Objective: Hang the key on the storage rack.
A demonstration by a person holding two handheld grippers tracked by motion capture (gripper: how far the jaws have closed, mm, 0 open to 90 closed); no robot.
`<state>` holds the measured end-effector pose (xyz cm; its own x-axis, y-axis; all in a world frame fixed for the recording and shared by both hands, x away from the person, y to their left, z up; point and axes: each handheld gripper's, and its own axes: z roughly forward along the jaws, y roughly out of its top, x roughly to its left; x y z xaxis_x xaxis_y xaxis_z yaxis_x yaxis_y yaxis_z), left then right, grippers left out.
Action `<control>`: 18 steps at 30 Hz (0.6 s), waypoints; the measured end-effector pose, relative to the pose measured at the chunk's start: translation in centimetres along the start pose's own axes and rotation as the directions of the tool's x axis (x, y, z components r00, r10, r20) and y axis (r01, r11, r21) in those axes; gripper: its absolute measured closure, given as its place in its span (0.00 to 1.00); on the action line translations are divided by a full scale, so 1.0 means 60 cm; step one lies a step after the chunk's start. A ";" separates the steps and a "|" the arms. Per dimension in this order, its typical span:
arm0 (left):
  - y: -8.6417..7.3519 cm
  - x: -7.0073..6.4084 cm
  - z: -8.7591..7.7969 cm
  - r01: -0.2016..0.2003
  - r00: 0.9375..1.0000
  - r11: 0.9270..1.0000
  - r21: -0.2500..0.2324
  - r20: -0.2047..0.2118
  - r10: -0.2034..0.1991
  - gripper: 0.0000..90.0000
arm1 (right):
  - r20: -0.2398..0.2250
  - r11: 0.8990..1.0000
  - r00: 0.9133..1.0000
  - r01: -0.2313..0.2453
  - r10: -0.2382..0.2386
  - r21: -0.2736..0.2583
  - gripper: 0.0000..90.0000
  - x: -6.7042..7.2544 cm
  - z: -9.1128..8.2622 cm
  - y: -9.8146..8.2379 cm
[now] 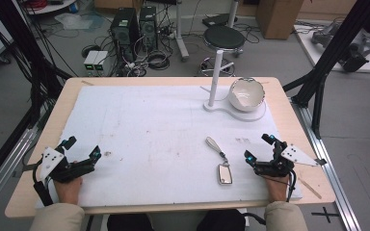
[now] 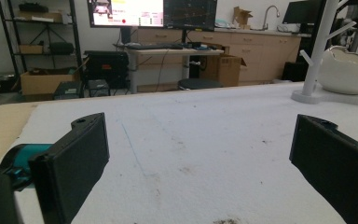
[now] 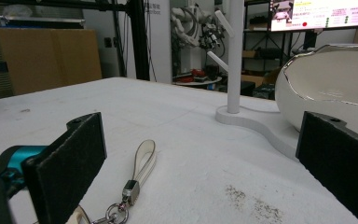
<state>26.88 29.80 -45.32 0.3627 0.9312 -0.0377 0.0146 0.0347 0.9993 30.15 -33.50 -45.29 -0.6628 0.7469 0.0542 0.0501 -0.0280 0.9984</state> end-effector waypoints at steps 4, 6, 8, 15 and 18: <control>0.000 0.000 0.000 -0.003 1.000 1.000 -0.001 -0.001 0.003 0.06 | 0.000 1.000 1.000 0.007 -0.007 0.002 0.01 0.001 0.000 0.000; 0.000 0.000 0.000 -0.002 1.000 1.000 0.000 -0.001 0.002 0.06 | 0.003 1.000 1.000 0.007 -0.007 0.003 0.01 0.002 0.000 0.000; 0.000 0.000 0.001 0.002 1.000 1.000 -0.002 -0.001 -0.002 0.06 | 0.005 1.000 1.000 0.013 -0.013 0.002 0.01 0.002 0.000 0.000; 0.000 0.000 0.000 0.001 1.000 1.000 0.000 0.001 -0.001 0.06 | 0.012 1.000 1.000 0.005 -0.005 0.001 0.01 0.001 0.000 0.000; 0.000 0.000 0.000 0.004 1.000 1.000 -0.002 0.000 -0.004 0.06 | 0.038 1.000 0.999 0.000 0.000 0.008 0.01 0.001 0.002 0.001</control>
<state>26.89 29.82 -45.32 0.3629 0.9309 -0.0418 0.0138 0.0394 0.9991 30.21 -33.39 -45.26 -0.6340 0.7715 0.0531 0.0562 -0.0225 0.9982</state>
